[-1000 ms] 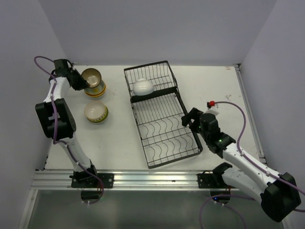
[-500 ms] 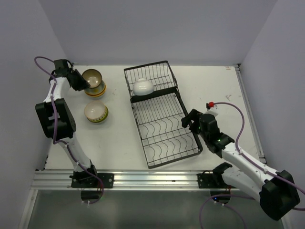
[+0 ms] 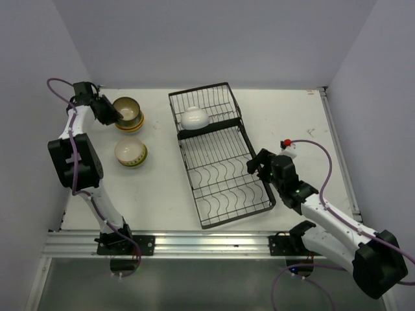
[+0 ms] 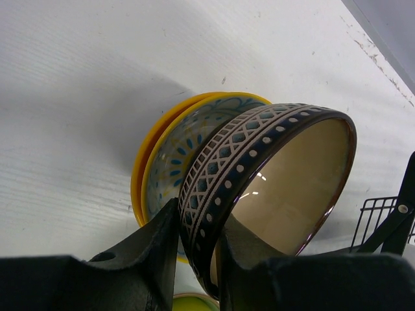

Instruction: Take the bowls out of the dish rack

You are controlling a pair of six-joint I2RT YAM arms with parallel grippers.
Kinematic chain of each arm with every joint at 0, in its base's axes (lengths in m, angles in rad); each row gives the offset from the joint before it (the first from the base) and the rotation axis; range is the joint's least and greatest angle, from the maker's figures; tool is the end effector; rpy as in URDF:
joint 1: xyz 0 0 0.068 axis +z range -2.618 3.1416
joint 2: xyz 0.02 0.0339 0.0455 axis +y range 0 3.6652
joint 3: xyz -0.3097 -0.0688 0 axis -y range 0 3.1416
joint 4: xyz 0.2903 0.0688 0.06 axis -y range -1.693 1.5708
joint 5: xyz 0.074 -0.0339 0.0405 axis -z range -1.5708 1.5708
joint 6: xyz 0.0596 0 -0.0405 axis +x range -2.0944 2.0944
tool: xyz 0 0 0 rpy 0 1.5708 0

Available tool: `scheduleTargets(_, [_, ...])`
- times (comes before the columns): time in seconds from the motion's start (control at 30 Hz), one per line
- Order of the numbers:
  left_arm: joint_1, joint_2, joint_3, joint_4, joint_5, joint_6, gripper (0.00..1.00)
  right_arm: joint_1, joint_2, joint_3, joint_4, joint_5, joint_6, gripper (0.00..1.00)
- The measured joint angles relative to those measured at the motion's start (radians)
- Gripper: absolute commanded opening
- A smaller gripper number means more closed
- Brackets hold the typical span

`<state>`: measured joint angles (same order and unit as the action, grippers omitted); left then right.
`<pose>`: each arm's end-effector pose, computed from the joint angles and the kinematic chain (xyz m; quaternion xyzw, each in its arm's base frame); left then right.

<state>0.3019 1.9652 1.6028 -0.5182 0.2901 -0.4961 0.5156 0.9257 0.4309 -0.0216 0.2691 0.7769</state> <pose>0.4970 0.1369 0.2515 -0.3167 0.8770 -0.1678 0.3200 0.2097 0.1006 0.2110 0.1785 0.8403 0.2077 0.4678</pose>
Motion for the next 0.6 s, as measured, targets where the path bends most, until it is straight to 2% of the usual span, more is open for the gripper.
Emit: scheduleTargets(0.6, [0.006, -0.003, -0.014, 0.013, 0.011, -0.011, 0.41, -0.012, 0.038, -0.027, 0.038, -0.01, 0.01, 0.84])
